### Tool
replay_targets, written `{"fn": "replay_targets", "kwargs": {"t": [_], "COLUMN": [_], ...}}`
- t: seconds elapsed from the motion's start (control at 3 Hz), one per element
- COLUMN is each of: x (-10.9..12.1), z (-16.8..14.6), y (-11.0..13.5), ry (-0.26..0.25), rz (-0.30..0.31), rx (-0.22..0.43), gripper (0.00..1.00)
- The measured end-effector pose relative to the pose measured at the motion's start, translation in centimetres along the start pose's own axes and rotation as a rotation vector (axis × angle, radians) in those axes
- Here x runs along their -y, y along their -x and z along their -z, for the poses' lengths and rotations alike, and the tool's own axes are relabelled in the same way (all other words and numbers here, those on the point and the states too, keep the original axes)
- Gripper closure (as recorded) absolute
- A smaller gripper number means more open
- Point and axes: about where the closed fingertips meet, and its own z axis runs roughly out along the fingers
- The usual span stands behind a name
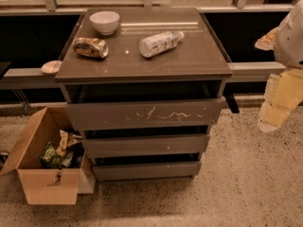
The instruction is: Open top drawer
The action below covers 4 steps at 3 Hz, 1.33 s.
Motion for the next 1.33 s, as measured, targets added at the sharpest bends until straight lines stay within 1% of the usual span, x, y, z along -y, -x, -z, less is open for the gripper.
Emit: {"fn": "replay_targets", "kwargs": {"t": [0.33, 0.67, 1.0, 1.33], "x": [0.0, 0.4, 0.5, -0.4], "z": [0.0, -1.5, -8.9, -14.6], "y": [0.0, 0.3, 1.1, 1.9], "ry": [0.000, -0.003, 0.058, 0.120], "rz": [0.000, 0.047, 0.176, 0.278], "rx": [0.000, -0.011, -0.015, -0.019], "gripper": [0.00, 0.00, 0.00, 0.00]}}
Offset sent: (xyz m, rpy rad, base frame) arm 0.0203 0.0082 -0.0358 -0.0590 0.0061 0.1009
